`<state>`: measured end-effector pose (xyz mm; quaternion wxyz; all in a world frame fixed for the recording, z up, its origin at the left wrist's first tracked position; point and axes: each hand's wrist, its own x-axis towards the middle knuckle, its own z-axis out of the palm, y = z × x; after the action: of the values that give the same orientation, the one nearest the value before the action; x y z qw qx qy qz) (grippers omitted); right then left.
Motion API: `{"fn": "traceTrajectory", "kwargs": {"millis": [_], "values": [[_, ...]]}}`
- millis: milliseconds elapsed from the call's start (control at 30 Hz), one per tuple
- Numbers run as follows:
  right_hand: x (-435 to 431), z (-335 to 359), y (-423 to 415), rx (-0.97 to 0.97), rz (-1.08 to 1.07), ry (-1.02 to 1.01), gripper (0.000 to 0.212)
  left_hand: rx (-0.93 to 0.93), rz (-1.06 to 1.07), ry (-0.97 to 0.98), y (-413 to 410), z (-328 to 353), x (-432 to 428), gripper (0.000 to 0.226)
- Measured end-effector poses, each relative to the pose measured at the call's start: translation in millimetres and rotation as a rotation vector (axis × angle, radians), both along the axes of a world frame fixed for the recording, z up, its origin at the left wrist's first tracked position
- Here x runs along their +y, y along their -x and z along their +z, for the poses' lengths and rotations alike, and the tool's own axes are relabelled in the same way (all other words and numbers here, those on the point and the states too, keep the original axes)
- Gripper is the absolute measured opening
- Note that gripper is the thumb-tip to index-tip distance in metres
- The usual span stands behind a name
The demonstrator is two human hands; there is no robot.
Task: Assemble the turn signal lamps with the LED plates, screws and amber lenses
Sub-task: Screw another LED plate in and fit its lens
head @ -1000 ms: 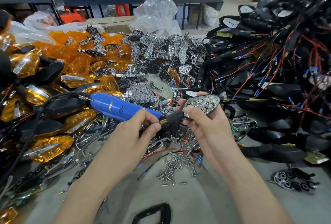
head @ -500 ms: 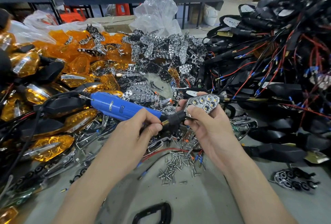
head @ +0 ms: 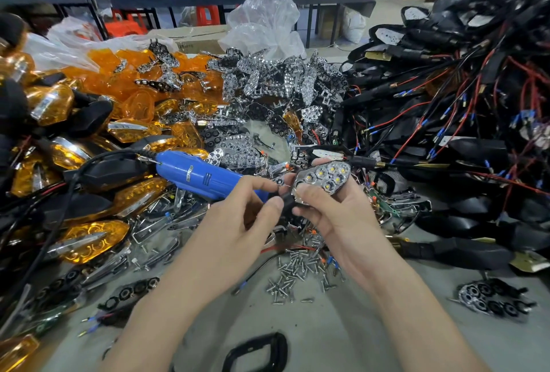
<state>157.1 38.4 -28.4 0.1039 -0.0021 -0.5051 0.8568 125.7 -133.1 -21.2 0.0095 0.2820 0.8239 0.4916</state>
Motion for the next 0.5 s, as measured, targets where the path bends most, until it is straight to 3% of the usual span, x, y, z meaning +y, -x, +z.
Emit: {"fn": "traceTrajectory", "kwargs": {"millis": [133, 300, 400, 500], "values": [[0.7, -0.8, 0.3, -0.021, 0.061, 0.03, 0.033, 0.006, 0.054, 0.043, 0.6, -0.3, -0.8, 0.027], [-2.5, -3.4, 3.1, -0.065, 0.092, 0.127, 0.016, -0.004, 0.097, 0.072, 1.1, -0.4, -1.5, 0.037], [-3.7, -1.8, 6.0, -0.132, 0.113, 0.169, 0.047, 0.02, 0.135, 0.121, 3.2, -1.0, -1.7, 0.05], [-4.8, -0.5, 6.7, -0.15, 0.111, 0.155, 0.047, 0.008, 0.119, 0.134, 3.2, -0.6, -2.3, 0.049]]}}
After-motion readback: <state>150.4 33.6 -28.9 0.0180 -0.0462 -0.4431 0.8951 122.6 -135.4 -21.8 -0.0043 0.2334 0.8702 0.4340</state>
